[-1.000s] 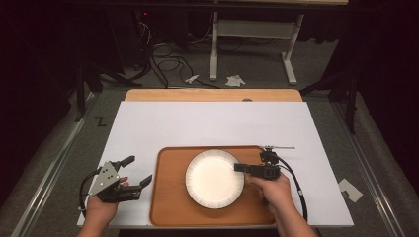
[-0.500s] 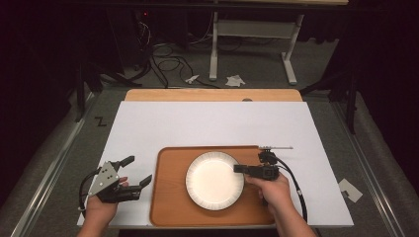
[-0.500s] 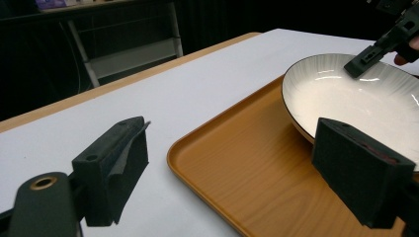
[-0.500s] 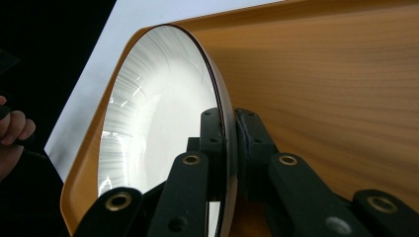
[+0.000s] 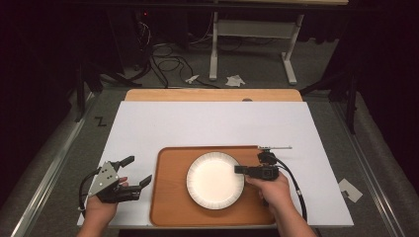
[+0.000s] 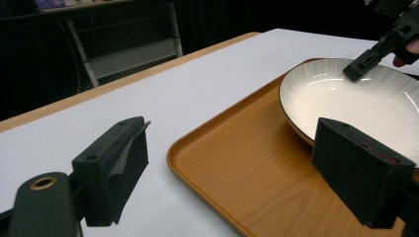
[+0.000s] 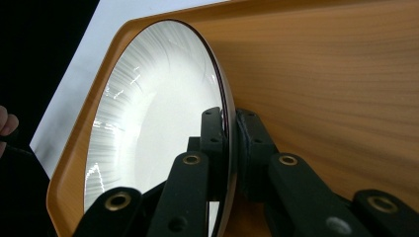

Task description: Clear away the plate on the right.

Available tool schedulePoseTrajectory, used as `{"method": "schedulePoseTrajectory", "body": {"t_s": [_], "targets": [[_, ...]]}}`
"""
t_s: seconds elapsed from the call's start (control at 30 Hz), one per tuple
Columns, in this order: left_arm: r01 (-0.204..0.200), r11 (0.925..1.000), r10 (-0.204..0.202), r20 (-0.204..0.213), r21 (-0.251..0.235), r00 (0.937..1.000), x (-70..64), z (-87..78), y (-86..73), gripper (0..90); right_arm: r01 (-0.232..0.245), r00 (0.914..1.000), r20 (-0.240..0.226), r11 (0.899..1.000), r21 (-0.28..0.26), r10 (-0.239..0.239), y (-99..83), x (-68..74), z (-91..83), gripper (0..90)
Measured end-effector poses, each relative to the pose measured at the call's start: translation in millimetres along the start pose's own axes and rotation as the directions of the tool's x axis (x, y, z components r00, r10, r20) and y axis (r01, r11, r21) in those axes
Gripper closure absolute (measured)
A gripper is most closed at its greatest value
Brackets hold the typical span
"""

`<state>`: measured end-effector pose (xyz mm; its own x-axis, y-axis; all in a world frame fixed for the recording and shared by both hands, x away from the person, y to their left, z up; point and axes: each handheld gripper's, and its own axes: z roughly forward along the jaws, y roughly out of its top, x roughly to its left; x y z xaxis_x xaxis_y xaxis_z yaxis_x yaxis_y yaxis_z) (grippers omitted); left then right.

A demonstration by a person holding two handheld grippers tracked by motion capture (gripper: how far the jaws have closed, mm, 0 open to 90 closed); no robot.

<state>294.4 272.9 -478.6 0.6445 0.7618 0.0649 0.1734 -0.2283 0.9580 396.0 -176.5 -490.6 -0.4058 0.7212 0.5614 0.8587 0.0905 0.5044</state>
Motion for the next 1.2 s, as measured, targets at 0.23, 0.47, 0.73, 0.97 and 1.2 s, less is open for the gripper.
{"method": "schedulePoseTrajectory", "body": {"t_s": [0.23, 0.47, 0.73, 0.97, 1.2], "targets": [[-0.001, 1.0000, 0.001, 0.001, 0.001, 1.0000, -0.1, 0.0, 0.1, 14.9, -0.003, 0.9999, 0.011, 1.000, 0.011, 0.003, -0.5, -1.8, 1.1, 84.1], [0.001, 1.0000, -0.001, 0.003, 0.003, 1.0000, -0.1, 0.2, -0.2, 14.9, -0.003, 0.9995, 0.031, 1.000, 0.027, 0.002, -1.1, -3.7, 3.0, 84.1], [0.003, 1.0000, -0.003, 0.004, 0.000, 1.0000, -0.1, 0.1, -0.1, 14.8, 0.008, 0.9981, 0.061, 0.999, 0.047, -0.011, -2.1, -4.2, 4.8, 83.1], [0.001, 1.0000, -0.001, 0.004, 0.003, 1.0000, 0.1, 0.2, -0.2, 14.8, 0.009, 0.9970, 0.077, 0.998, 0.064, -0.014, -2.7, -5.4, 6.4, 81.5], [0.002, 1.0000, -0.002, 0.005, 0.003, 1.0000, -0.3, 0.1, -0.3, 14.8, 0.018, 0.9970, 0.074, 0.998, 0.061, -0.023, -2.8, -5.1, 5.9, 79.0]]}}
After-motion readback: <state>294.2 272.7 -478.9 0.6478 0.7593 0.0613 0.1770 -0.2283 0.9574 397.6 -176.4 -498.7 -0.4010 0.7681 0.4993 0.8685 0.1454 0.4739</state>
